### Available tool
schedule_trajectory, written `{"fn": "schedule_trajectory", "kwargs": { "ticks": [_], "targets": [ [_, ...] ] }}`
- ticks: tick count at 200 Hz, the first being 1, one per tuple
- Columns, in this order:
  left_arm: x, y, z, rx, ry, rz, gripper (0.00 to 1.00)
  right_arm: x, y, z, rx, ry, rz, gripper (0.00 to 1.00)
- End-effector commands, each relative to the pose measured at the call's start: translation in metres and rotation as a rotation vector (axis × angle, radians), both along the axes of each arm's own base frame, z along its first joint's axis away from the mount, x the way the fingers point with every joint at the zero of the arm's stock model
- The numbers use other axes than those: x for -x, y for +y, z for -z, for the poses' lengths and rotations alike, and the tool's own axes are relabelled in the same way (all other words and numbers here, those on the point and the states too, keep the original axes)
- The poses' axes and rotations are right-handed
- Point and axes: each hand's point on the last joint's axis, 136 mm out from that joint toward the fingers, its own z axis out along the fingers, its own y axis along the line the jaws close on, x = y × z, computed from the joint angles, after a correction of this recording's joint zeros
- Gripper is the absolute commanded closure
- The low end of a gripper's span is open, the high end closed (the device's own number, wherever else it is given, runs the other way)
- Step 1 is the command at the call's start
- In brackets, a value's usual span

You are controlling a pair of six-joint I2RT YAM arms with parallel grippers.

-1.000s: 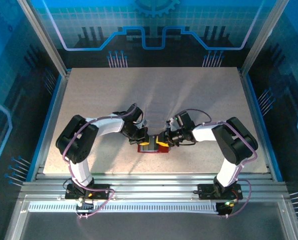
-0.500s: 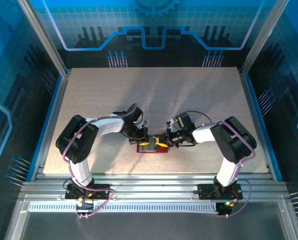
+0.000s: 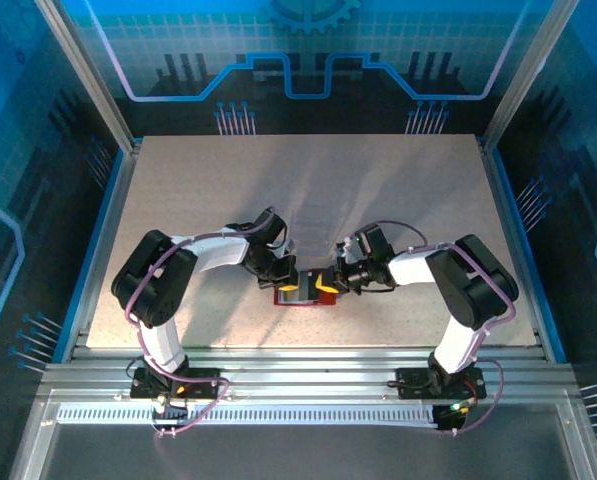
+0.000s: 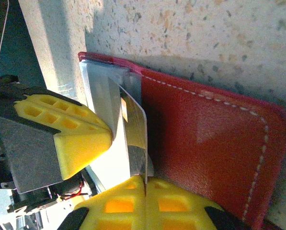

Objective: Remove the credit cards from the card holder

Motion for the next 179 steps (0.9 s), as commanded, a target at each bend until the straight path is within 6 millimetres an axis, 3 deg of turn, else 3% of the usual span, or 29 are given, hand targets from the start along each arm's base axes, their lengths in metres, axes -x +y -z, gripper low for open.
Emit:
{"fn": "schedule_trajectory", "kwargs": {
  "ticks": [1, 115, 179],
  "targets": [
    [0.014, 0.021, 0.013, -0.104, 0.038, 0.009, 0.99, 0.005, -0.013, 0.006, 0.045, 0.020, 0.016, 0.97],
    [0.008, 0.013, -0.006, -0.050, 0.014, 0.001, 0.98, 0.004, -0.024, -0.025, 0.062, -0.036, 0.003, 0.98],
    [-0.017, -0.008, -0.057, 0.088, -0.102, -0.029, 0.94, 0.004, -0.032, -0.066, 0.152, -0.185, -0.156, 0.99]
  ]
}}
